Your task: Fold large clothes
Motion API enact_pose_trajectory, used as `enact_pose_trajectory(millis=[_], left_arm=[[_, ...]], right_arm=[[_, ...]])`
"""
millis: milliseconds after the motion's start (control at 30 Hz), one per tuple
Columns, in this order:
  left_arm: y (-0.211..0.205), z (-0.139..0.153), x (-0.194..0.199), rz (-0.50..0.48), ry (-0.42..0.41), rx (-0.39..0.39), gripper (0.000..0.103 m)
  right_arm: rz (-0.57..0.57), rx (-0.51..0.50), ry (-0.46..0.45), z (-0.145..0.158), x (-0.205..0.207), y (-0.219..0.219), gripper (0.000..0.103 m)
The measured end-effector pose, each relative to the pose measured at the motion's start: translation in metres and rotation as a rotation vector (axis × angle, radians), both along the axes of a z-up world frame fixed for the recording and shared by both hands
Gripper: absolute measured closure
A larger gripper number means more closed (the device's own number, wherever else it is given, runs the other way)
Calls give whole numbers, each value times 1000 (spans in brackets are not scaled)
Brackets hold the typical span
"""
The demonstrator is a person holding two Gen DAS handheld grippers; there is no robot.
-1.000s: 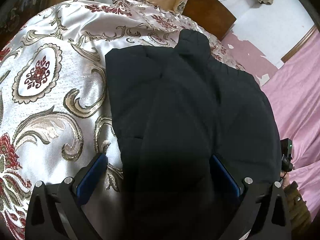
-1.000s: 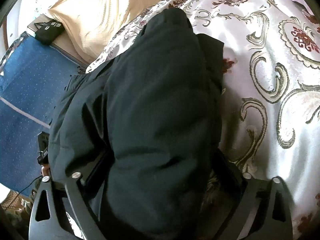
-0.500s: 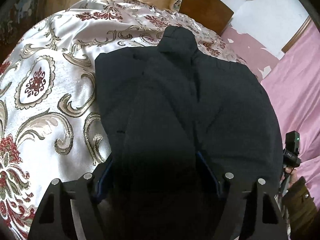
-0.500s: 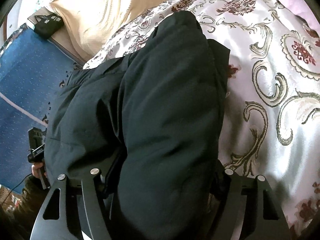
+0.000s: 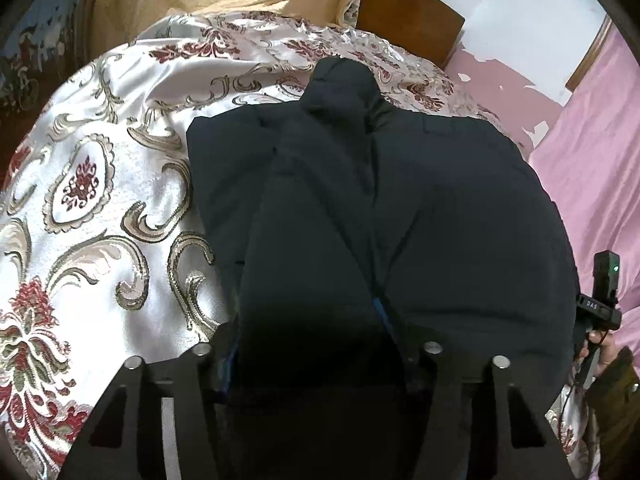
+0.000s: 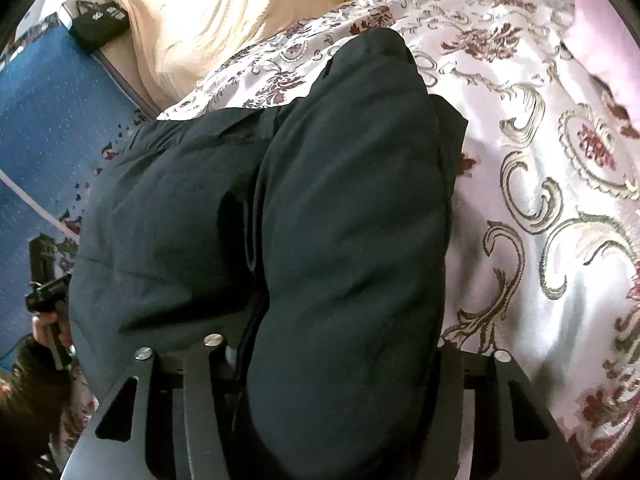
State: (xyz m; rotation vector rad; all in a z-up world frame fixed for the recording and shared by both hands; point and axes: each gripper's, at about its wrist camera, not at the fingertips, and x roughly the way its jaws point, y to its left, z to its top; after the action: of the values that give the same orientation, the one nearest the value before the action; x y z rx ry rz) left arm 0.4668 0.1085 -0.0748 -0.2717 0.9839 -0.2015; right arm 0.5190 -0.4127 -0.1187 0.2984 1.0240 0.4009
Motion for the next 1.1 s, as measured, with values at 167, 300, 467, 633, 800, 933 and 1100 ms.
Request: enact_pose_trajectory(millis=[167, 300, 467, 633, 800, 933, 1100], left_arm=[[-11, 11, -5, 14, -18, 78, 65], [-19, 20, -7, 27, -26, 145, 71], [-26, 34, -12, 41, -49, 210, 81], [-32, 47, -18, 48, -81, 234, 87], [-38, 63, -27, 45, -112, 244, 89], [-46, 75, -39, 27, -127, 261, 89], [-55, 94, -59, 13, -142, 260, 90]], right_arm=[[-13, -110, -26, 18, -4, 16, 65], [-24, -143, -49, 29, -6, 18, 70], [-28, -175, -88, 43, -16, 18, 76], [-32, -184, -126, 57, -27, 18, 79], [-28, -192, -154, 70, -39, 19, 81], [-21, -197, -169, 82, -51, 20, 82], [-16, -197, -180, 99, -72, 17, 83]])
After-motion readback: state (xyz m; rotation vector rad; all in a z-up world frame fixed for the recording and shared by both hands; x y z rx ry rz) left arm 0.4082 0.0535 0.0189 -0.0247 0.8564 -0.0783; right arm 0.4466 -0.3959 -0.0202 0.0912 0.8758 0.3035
